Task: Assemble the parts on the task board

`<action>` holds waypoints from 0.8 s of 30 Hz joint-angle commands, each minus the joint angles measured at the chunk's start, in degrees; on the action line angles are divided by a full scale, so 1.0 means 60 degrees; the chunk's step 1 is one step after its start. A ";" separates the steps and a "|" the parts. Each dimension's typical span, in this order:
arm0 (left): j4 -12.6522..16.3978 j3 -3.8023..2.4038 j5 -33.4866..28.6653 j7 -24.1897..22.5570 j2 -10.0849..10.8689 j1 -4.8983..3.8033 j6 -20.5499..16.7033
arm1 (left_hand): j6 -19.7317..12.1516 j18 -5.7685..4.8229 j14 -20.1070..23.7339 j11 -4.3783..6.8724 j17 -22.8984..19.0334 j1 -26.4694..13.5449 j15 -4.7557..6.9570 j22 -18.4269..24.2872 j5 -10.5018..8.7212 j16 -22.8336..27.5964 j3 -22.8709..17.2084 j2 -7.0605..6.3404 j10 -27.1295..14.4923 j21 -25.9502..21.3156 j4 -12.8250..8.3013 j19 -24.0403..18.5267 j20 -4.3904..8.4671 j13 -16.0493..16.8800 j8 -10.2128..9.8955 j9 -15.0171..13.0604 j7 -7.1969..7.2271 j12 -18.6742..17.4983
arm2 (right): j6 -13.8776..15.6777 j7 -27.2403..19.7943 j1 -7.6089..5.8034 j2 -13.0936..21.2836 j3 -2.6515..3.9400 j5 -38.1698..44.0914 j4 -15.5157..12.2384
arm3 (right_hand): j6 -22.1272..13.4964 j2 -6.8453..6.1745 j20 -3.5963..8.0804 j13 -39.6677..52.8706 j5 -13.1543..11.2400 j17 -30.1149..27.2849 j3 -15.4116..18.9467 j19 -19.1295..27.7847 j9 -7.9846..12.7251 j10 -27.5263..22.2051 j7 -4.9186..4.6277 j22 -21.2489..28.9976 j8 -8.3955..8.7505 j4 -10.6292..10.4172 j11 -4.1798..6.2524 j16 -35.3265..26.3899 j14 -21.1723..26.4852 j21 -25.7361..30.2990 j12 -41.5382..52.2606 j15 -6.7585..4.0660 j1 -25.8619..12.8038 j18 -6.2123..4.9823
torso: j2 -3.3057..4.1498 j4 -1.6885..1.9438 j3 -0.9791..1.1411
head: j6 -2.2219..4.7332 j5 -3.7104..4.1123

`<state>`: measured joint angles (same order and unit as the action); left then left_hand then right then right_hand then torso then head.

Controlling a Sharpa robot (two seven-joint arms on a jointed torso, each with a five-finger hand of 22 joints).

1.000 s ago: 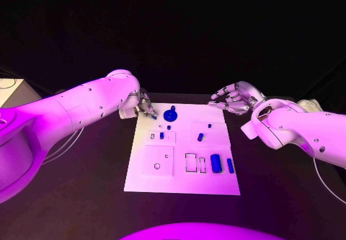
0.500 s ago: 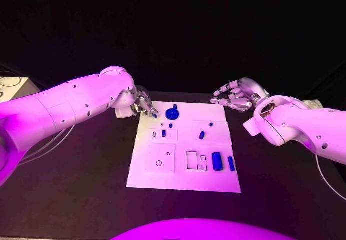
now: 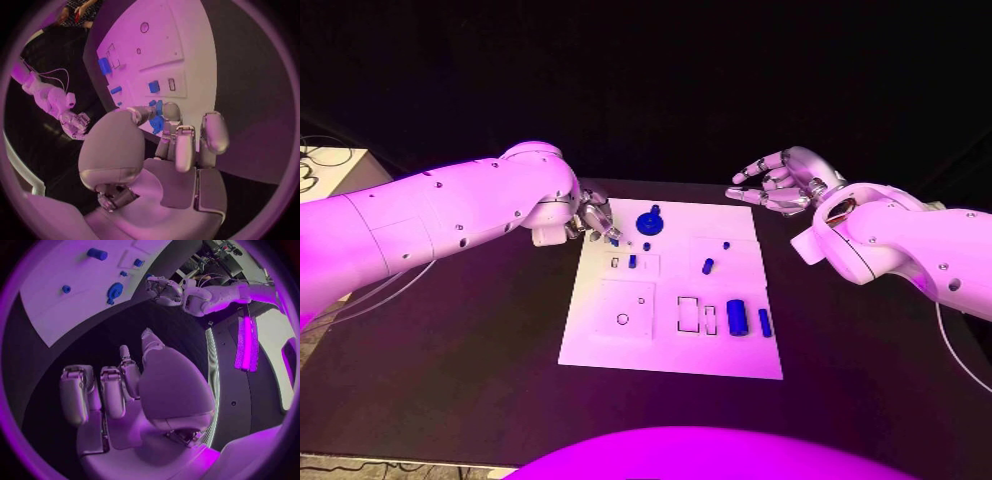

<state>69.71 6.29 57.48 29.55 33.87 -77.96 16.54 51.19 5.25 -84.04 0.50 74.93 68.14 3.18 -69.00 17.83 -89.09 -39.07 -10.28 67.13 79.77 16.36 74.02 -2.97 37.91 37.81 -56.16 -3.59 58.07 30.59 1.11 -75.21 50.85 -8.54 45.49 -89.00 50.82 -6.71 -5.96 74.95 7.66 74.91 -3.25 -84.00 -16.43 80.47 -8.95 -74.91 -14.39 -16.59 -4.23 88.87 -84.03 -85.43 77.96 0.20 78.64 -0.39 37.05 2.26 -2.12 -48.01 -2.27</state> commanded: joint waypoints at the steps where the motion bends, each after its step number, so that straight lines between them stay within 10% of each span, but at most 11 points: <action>1: 0.0265 0.0042 0.0592 -0.0041 0.0094 0.0054 -0.0461 | 0.0017 -0.0066 -0.0877 0.0039 0.2249 -0.0084 0.0064 -0.0032 0.0038 -0.0041 -0.1870 0.0032 0.0112 0.0056 -0.1807 0.0077 -0.0003 -0.0007 0.0053 0.0001 0.0043 0.0051 | -0.0133 -0.0071 0.0017 -0.0003 -0.0001 0.0131 0.0008 | -0.0071 0.0014 0.0020 0.0859 -0.0027 0.2065 0.0058 -0.0656 -0.0012 -0.0075 -0.0004 -0.2013 -0.0048 0.0024 0.0002 -0.0054 -0.0866 0.0031 -0.0032 -0.0041 -0.0034 -0.0131 | 0.0006 -0.0003 -0.0016 | -0.0017 -0.0027; 24: 0.0756 0.0229 0.1335 -0.0136 0.0277 0.0449 -0.0945 | 0.0032 -0.0069 -0.0880 0.0042 0.2253 -0.0128 0.0069 -0.0049 0.0021 -0.0043 -0.1927 0.0030 0.0110 0.0066 -0.1837 0.0091 0.0001 -0.0070 0.0063 0.0002 0.0049 0.0020 | -0.0163 -0.0080 0.0042 -0.0009 -0.0002 0.0236 0.0024 | -0.0071 0.0014 0.0020 0.0859 -0.0027 0.2065 0.0058 -0.0656 -0.0012 -0.0075 -0.0004 -0.2013 -0.0048 0.0024 0.0002 -0.0054 -0.0866 0.0031 -0.0032 -0.0041 -0.0034 -0.0131 | 0.0011 -0.0004 0.0012 | -0.0169 -0.0061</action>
<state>74.11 7.67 64.17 29.34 35.66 -75.30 11.56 51.19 5.25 -84.04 0.70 74.92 67.19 3.17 -69.21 17.59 -89.09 -40.74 -10.76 67.53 79.98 15.00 74.02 -2.97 37.52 37.79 -56.08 -3.60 58.07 30.42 1.08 -75.00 50.84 -8.56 46.03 -88.83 50.82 -6.71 -5.96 74.94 7.66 74.91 -3.25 -84.00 -16.42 80.47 -8.95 -74.94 -14.39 -16.59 -4.23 88.87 -84.02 -85.43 77.96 0.20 78.64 -0.39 37.18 2.20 -2.08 -48.93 -2.64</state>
